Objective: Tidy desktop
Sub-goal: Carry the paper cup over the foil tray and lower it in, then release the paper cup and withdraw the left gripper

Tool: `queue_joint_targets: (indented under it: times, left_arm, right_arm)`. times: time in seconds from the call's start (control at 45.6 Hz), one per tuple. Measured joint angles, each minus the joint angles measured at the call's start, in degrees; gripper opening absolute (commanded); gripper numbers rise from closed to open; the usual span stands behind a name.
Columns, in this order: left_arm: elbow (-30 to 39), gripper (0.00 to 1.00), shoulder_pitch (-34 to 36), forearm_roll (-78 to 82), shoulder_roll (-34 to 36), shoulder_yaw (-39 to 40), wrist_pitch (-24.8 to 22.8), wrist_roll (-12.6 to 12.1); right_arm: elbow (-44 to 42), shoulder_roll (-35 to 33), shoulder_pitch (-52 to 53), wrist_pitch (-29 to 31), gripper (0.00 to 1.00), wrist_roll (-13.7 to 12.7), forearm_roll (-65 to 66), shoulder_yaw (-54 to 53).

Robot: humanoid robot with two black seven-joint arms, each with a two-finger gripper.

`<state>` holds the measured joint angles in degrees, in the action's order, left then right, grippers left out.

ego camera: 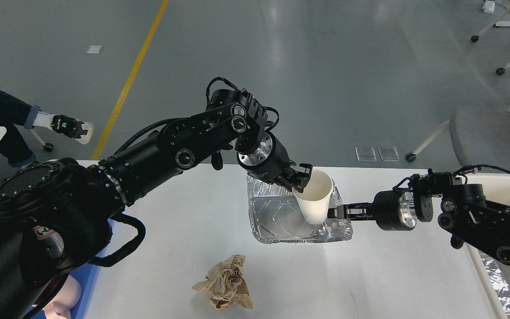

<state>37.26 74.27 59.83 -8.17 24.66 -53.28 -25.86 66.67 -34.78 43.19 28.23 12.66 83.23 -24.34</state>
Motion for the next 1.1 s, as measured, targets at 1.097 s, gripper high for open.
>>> queue_joint_targets:
  times: [1.097]
  left_arm:
    - [-2.6,0.98,-2.7,-12.4,19.5,1.5,12.5,12.3]
  right_arm:
    - [1.4,-3.3,-0.4,0.1,0.0,0.1,-0.2,0.0]
